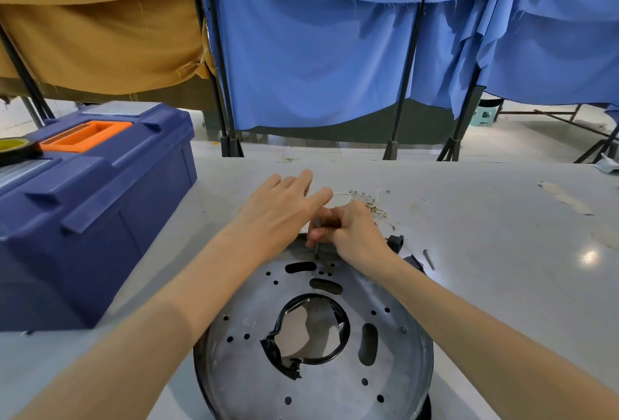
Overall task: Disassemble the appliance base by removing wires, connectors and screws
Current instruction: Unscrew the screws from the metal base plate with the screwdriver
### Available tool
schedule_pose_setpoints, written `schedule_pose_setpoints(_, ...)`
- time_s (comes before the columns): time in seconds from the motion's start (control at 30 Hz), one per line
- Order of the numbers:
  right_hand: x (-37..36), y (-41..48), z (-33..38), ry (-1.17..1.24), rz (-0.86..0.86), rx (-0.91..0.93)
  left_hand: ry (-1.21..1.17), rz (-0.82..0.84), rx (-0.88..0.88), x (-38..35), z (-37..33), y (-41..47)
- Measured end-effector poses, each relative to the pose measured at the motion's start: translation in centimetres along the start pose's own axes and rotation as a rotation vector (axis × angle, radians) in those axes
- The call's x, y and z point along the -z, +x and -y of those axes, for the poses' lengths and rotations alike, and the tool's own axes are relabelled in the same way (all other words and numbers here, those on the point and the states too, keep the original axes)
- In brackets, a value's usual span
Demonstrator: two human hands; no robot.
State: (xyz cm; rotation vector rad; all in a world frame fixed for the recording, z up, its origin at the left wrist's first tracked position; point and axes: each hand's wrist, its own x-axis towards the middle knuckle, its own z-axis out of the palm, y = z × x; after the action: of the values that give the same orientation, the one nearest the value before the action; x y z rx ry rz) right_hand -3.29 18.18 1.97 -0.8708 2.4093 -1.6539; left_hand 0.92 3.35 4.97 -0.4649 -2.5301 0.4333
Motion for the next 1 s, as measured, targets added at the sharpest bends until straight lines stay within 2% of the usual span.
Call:
schedule_pose_setpoints(0.1,0.0,0.0,-0.1,-0.001,0.007,-0.009,0.070,0.091,-0.045,0.4,0.2,0.5)
schedule_pose_setpoints(0.27,0.0,0.1,-0.5,-0.009,0.004,-0.018,0.033,0.225,-0.143,0.6,-0.1,1.7)
schedule_pose_setpoints(0.4,0.0,0.1,-0.4,0.014,0.000,-0.042,-0.030,0.311,-0.103,0.7,-0.2,1.9)
schedule_pose_setpoints(0.47,0.1,0.1,-0.4,0.023,0.004,-0.047,-0.058,0.304,-0.087,0.7,-0.3,2.0)
schedule_pose_setpoints(0.57,0.2,0.1,-0.3,0.035,0.023,-0.054,-0.195,0.252,0.050,0.5,-0.4,2.1)
schedule_pose_setpoints(0.7,0.2,0.1,-0.3,0.056,0.036,-0.043,-0.286,0.201,0.136,0.3,-0.7,2.3)
schedule_pose_setpoints(1.0,0.0,-0.3,-0.2,0.014,-0.063,0.046,-0.160,0.145,0.307,0.2,-1.9,2.1)
